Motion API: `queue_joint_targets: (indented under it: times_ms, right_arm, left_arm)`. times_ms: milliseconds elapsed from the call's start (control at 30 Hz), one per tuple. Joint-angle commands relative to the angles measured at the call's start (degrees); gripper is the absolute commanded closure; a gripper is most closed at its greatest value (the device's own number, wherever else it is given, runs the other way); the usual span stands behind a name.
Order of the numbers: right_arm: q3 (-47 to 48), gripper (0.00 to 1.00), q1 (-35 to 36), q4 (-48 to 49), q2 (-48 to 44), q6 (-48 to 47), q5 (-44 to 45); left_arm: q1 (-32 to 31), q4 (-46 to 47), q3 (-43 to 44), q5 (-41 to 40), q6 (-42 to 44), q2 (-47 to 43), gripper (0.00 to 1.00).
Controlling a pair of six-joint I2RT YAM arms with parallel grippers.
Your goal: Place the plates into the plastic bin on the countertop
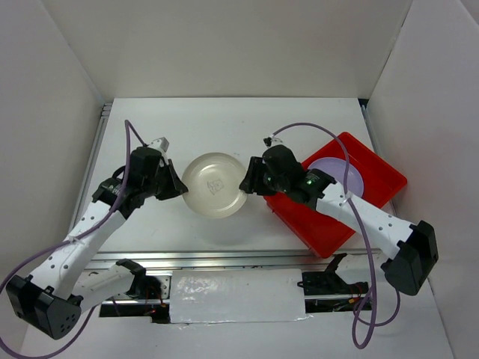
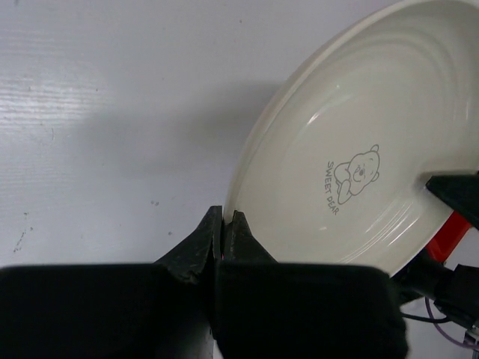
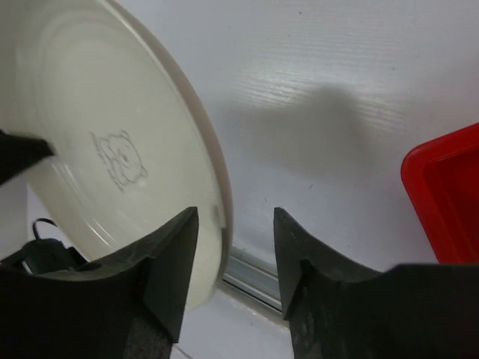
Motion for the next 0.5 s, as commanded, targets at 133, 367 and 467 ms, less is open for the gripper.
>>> queue_joint_targets:
  times_ms: [133, 367, 467]
  right_arm:
    - [-0.44, 0.87, 0.35, 5.78, 1.27, 2.40, 0.61]
    - [0.62, 1.00, -4.46, -2.39, -1.97, 5.91, 6.24]
    - [-2.97, 1.00, -12.46, -6.26, -9.34, 7.67, 6.59]
  left_arm:
    - [-0.33, 2.03, -0.73, 4.52, 1.82, -1.51, 1.00]
    - [-1.39, -5.87, 3.65, -3.62, 2.52, -4.84, 0.01]
    - [-1.48, -11.41, 6.82, -11.19, 3.57, -8.44, 0.01]
